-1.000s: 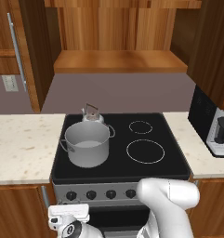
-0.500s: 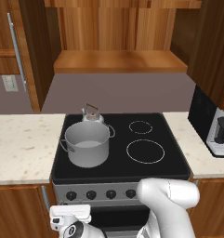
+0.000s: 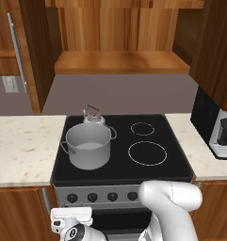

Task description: Pick the kettle from the cabinet and place it on a stove burner. Then pick the pot from the counter and place it on another stove burner. Finally, turn both burners on.

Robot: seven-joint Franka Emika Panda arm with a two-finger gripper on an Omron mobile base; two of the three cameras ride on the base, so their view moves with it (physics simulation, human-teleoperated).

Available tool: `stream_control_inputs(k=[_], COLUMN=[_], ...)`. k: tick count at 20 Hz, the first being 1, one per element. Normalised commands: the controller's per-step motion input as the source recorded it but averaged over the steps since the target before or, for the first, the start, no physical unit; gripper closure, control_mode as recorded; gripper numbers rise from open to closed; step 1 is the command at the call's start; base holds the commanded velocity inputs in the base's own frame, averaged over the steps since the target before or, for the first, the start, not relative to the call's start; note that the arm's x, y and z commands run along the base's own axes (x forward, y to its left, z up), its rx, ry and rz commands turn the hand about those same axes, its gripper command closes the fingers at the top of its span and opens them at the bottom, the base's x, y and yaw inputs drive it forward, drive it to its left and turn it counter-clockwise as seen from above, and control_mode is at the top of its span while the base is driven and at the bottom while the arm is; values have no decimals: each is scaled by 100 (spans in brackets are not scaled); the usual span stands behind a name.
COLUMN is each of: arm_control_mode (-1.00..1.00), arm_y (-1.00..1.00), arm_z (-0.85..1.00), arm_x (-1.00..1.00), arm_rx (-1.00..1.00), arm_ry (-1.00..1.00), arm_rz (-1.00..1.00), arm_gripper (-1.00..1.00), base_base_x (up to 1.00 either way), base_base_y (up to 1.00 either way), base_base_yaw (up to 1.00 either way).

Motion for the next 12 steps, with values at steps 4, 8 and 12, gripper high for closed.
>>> stream_control_inputs(k=[4, 8, 12], arm_control_mode=[-100, -100, -100], arm_y=[0, 0, 0], arm_z=[0, 0, 0], arm_x=[2, 11, 7], arm_rx=[0, 0, 0], arm_ry=[0, 0, 0], arm_rz=[0, 0, 0], arm_gripper=[-100, -100, -100], base_base_x=[0, 0, 0], base_base_y=[0, 0, 0], base_base_yaw=[0, 0, 0])
